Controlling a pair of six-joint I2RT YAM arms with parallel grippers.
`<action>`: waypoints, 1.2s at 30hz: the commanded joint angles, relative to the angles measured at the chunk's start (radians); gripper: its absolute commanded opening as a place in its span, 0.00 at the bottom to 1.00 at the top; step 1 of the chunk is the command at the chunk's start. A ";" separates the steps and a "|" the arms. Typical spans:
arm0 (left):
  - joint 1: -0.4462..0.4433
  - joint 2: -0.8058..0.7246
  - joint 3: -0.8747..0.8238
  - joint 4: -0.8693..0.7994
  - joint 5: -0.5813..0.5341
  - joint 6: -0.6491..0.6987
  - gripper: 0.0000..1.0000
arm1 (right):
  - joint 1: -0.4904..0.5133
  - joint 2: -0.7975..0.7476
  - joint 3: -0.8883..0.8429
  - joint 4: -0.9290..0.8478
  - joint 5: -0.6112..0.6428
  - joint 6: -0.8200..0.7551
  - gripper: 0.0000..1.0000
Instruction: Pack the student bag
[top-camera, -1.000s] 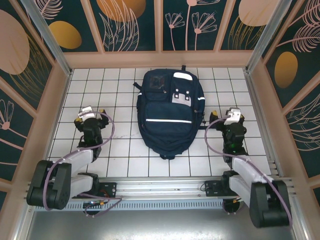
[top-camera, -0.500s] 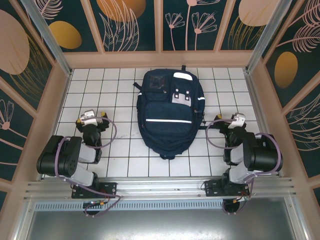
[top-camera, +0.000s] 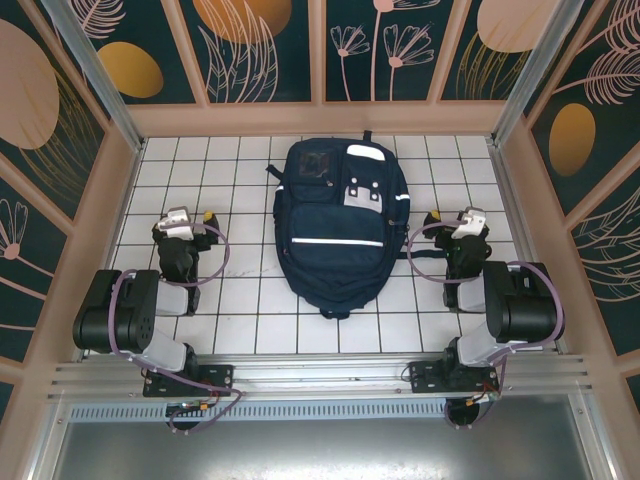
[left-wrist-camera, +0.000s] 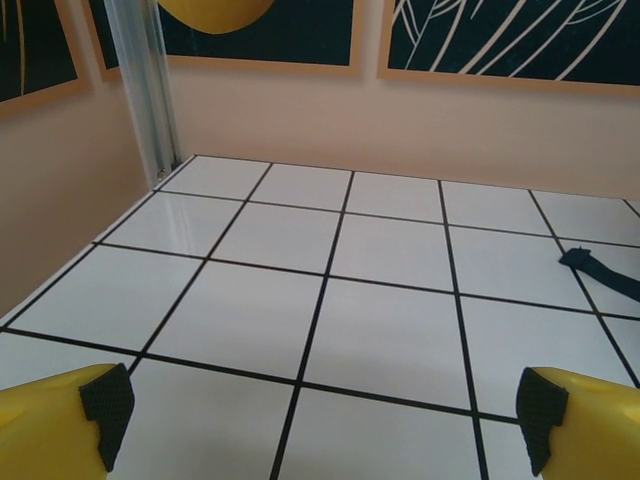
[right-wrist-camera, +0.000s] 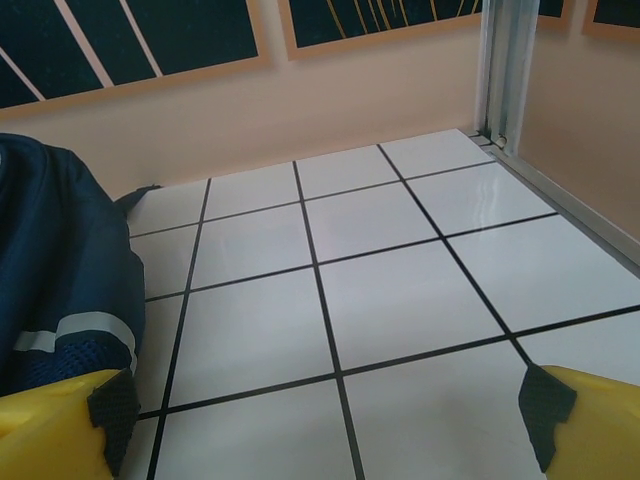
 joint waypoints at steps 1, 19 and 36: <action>0.005 -0.009 0.001 0.018 0.025 0.008 0.99 | -0.002 -0.002 -0.003 0.009 0.008 -0.012 0.99; 0.005 -0.007 0.010 0.004 0.028 0.007 0.99 | -0.024 0.000 0.021 -0.035 -0.144 -0.045 0.99; 0.005 -0.010 0.002 0.015 0.027 0.008 0.99 | -0.021 0.000 0.022 -0.035 -0.139 -0.046 0.99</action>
